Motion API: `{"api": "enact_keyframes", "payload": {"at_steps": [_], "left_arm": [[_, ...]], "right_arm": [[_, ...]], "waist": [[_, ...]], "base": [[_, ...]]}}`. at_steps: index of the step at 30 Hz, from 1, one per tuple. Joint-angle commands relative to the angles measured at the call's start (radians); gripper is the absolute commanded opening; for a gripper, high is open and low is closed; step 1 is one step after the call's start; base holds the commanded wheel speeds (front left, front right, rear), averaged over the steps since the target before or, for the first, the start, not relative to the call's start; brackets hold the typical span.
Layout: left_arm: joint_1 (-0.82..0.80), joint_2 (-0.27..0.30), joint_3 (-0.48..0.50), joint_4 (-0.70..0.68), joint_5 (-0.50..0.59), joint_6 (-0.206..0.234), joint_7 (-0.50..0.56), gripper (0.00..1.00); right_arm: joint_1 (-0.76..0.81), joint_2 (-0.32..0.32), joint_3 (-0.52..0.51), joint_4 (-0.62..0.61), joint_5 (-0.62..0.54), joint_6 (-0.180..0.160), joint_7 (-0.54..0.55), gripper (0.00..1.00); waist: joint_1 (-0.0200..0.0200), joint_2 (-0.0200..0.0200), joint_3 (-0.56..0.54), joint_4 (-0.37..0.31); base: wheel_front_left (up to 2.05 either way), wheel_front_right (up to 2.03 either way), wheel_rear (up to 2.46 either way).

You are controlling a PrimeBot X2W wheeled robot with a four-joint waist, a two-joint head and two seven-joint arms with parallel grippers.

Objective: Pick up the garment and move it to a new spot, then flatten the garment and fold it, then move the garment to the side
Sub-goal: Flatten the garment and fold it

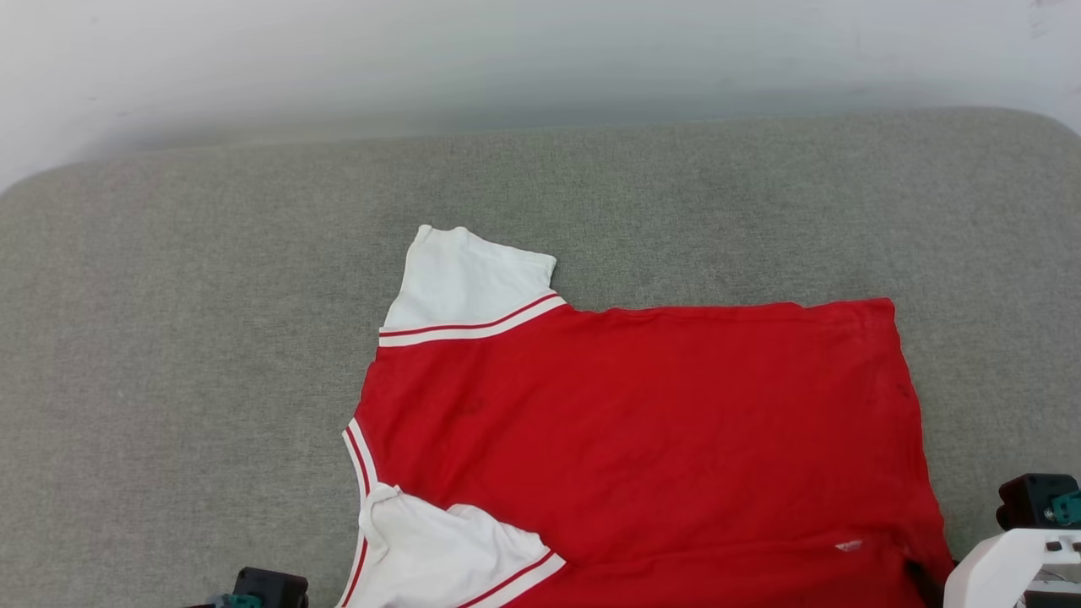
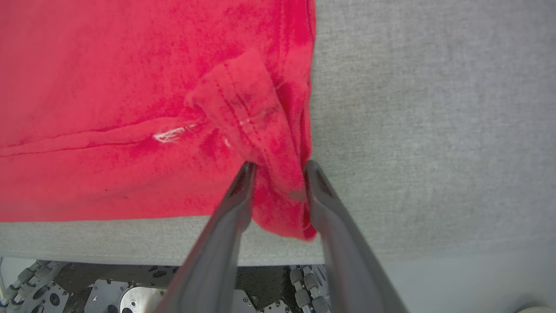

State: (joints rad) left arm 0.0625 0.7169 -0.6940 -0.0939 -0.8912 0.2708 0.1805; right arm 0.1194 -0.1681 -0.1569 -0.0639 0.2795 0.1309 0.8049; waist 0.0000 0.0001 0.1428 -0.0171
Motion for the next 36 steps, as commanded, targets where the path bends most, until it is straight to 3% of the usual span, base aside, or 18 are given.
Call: {"api": "enact_keyframes", "payload": {"at_steps": [1,9,16,21,26,36], "left_arm": [[-0.012,0.001,0.006,0.004,0.007,-0.006,-0.010,1.00],[-0.035,-0.034,0.105,-0.001,0.026,0.019,-0.199,1.00],[-0.060,-0.083,0.177,-0.027,0.101,0.039,-0.404,1.00],[-0.064,-0.142,0.239,-0.049,0.209,0.054,-0.445,1.00],[-0.021,-0.254,0.362,-0.105,0.313,-0.006,-0.446,1.00],[-0.015,-0.396,0.553,-0.147,0.447,-0.208,-0.445,1.00]], "right_arm": [[-0.014,-0.005,0.003,0.001,0.005,0.000,-0.009,1.00],[-0.064,-0.015,0.013,-0.034,0.029,0.000,-0.150,1.00],[-0.119,-0.028,0.035,-0.076,0.019,0.000,-0.423,1.00],[-0.130,-0.022,0.092,-0.097,0.016,0.000,-0.604,1.00],[-0.114,0.002,0.104,-0.100,0.008,0.000,-0.755,1.00],[-0.134,0.032,0.165,-0.098,0.002,0.000,-0.927,1.00]], "waist": [[0.0000,-0.0001,-0.005,0.002],[0.0000,-0.0001,-0.052,0.000],[0.0000,-0.0001,-0.084,-0.011],[0.0000,-0.0001,-0.089,-0.016],[0.0000,-0.0001,-0.083,-0.025],[0.0000,-0.0001,-0.027,-0.072]], "base": [[0.00,0.00,0.00],[0.00,0.00,0.00],[0.00,0.00,0.00],[0.00,0.00,0.00],[0.00,0.00,0.00],[0.00,0.00,0.00]]}}
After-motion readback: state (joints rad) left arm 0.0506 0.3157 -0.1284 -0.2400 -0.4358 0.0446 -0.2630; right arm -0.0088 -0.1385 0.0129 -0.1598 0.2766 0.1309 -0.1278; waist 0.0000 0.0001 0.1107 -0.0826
